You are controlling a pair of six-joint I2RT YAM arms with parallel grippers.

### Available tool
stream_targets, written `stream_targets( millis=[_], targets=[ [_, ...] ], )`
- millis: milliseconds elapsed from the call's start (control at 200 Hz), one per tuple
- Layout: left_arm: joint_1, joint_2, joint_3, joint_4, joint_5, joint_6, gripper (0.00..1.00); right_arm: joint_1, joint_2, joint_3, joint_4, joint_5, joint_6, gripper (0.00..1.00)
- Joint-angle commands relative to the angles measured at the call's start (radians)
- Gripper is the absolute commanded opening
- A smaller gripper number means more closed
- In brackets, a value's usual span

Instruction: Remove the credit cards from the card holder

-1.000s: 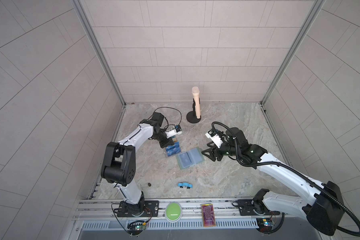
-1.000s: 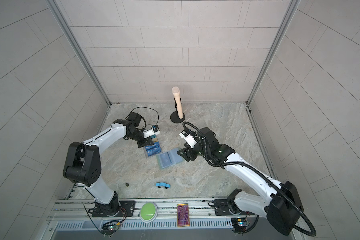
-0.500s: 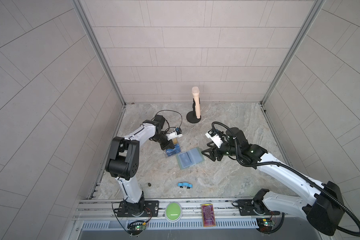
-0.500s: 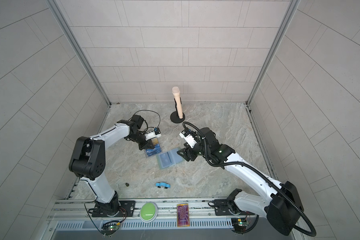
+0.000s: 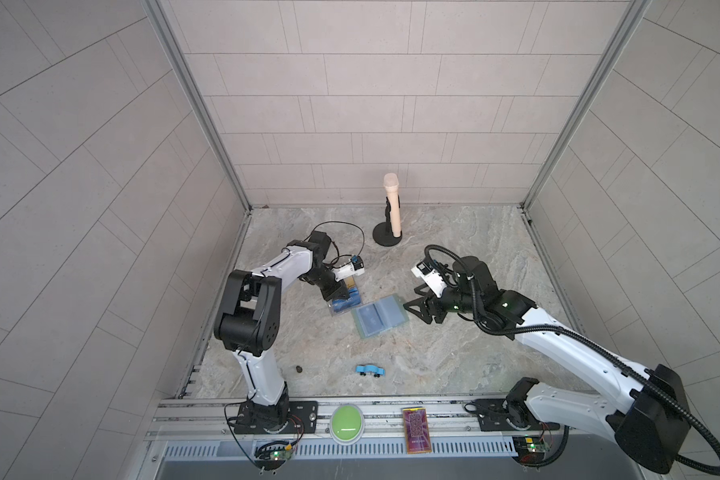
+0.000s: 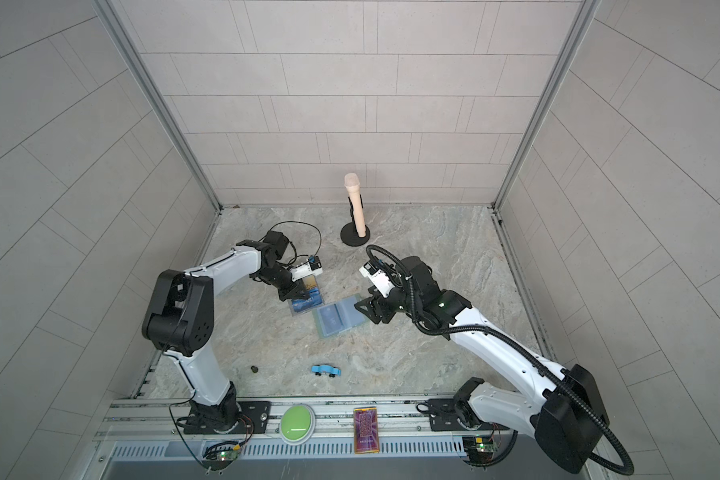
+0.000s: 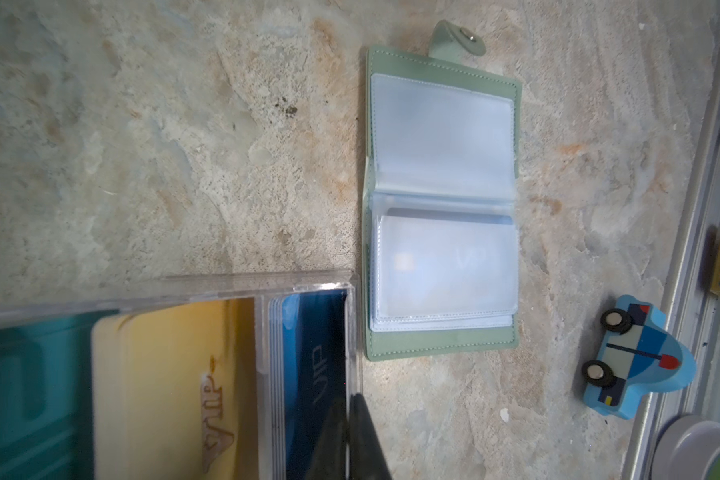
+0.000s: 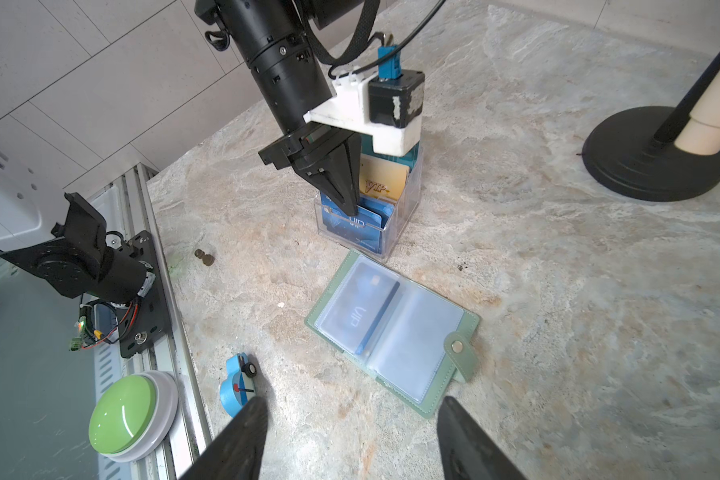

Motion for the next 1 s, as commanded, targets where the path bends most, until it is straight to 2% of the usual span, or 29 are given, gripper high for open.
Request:
stream_targets(
  millis=[0,410,601,991],
  targets=[
    [-0.004,0.016,0.023,-0.021,0.004,-0.021,0.07,-0.003,-0.022,-0.008,0.014,-0.008,-0.008,0.68],
    [-0.013,0.008,0.031,0.007,-0.054,-0.076,0.16,-0.004,-0.023,-0.01,0.016,-0.005,-0.01,0.68],
    [-0.019,-0.015,0.032,0.012,-0.064,-0.089,0.23,-0.004,-0.022,-0.008,0.017,-0.005,-0.009,0.68],
    [-0.037,-0.186,-0.019,0.101,-0.148,-0.147,0.3,-0.004,-0.02,-0.012,0.03,0.047,0.01,0.69]
  ],
)
